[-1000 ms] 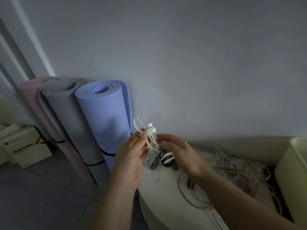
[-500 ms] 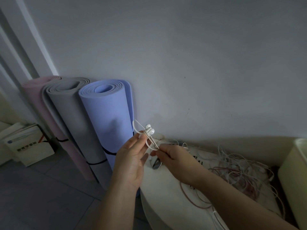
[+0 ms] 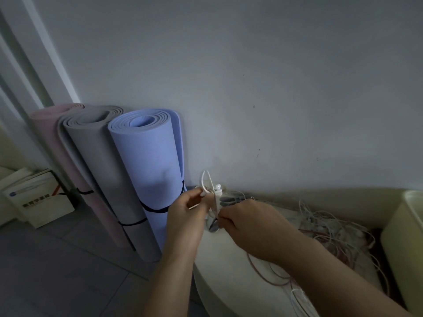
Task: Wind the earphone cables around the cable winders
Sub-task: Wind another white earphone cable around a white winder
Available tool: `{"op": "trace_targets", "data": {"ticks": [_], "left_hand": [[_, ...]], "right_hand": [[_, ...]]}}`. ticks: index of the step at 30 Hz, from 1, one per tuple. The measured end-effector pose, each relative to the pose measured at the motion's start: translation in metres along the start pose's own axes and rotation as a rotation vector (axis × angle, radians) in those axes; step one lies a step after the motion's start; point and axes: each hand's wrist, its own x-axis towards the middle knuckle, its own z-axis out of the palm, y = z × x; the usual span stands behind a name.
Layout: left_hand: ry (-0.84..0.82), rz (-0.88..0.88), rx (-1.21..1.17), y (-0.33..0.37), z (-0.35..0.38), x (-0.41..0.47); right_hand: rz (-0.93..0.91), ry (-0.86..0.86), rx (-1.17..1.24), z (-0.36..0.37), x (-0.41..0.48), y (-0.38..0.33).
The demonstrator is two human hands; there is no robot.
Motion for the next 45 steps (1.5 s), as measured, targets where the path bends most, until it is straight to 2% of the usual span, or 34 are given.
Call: {"op": "trace_targets", "data": {"ticks": [4, 12, 19, 23, 28, 33, 37, 41, 45], "left_hand": [[-0.057, 0.016, 0.063, 0.0, 0.003, 0.0], [-0.238, -0.105, 0.064, -0.001, 0.001, -0.002], [-0.425, 0.018, 0.387, 0.013, -0.013, -0.01], [-0.519, 0.029, 0.47, 0.016, -0.023, -0.011], [-0.595, 0.024, 0.439, 0.015, -0.022, -0.013], [-0.686, 0.015, 0.244, 0.019, -0.019, -0.016], [-0.711, 0.002, -0.018, 0.021, -0.014, -0.018], [-0.557, -0.118, -0.436, 0.025, -0.005, -0.019], [-0.306, -0.161, -0.558, 0.023, -0.008, -0.011]], "right_hand": [[-0.028, 0.089, 0.045, -0.01, -0.003, -0.002], [0.103, 0.375, 0.3, -0.024, -0.002, 0.031], [0.207, 0.337, 0.506, -0.032, -0.002, 0.032], [0.275, 0.335, 0.622, -0.038, -0.004, 0.038], [0.321, 0.362, 0.833, -0.036, -0.003, 0.04], [0.371, 0.399, 1.02, -0.026, 0.0, 0.041], [0.438, 0.323, 1.186, -0.012, 0.004, 0.03], [0.423, 0.219, 1.295, 0.013, 0.009, 0.006], [0.413, 0.205, 1.258, 0.028, 0.018, -0.001]]}}
